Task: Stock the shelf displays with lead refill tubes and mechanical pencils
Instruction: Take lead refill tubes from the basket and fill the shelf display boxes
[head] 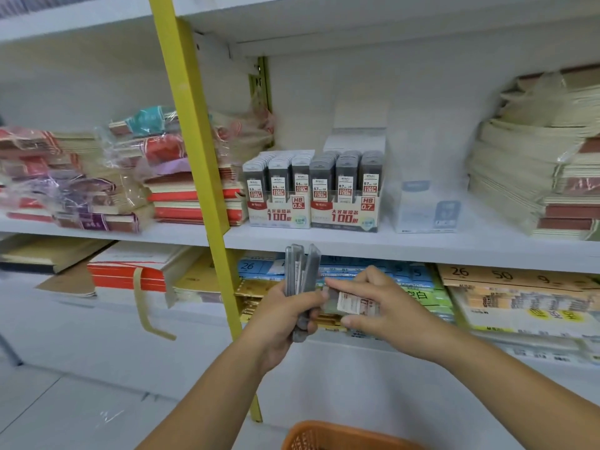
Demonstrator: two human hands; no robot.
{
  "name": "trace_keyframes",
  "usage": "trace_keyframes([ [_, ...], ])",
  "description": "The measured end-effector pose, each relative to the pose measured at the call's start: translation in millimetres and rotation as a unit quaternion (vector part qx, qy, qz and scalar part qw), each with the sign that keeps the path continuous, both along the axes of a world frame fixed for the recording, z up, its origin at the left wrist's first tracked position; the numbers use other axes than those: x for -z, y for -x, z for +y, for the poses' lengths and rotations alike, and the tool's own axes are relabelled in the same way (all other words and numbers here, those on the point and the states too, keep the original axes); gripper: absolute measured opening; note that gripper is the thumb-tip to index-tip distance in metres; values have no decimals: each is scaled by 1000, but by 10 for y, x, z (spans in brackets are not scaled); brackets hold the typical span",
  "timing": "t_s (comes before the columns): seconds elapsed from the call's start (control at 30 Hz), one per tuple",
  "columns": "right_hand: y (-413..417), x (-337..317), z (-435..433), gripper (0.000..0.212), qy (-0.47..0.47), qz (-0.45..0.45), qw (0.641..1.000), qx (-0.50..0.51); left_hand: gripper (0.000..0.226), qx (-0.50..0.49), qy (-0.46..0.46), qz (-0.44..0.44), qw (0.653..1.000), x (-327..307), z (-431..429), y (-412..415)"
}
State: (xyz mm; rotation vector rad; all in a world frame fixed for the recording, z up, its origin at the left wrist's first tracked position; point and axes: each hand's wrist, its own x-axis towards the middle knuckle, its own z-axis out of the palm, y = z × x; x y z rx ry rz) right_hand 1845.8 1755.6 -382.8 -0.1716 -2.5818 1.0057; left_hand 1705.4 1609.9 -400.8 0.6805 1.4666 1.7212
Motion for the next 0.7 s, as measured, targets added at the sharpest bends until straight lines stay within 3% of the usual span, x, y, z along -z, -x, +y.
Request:
trace_keyframes([
  [0.13,-85,-145,76,47,158,3,986,44,27,-49,-17,-31,998,0,-12,38],
  [0.27,-151,-208,123,29,365,24,930,33,22,-54,-54,-57,995,-45,-38,94],
  [0.33,-123,-217,93,25,413,74,907,43,21,-56,-61,-65,994,-74,-43,106],
  [0.57,61,-338,-54,22,403,190,889,107,37,-82,-98,-66,990,-217,13,125],
  [0.7,176,-624,-25,16,299,236,914,137,48,-81,-127,-49,987,-358,62,154],
])
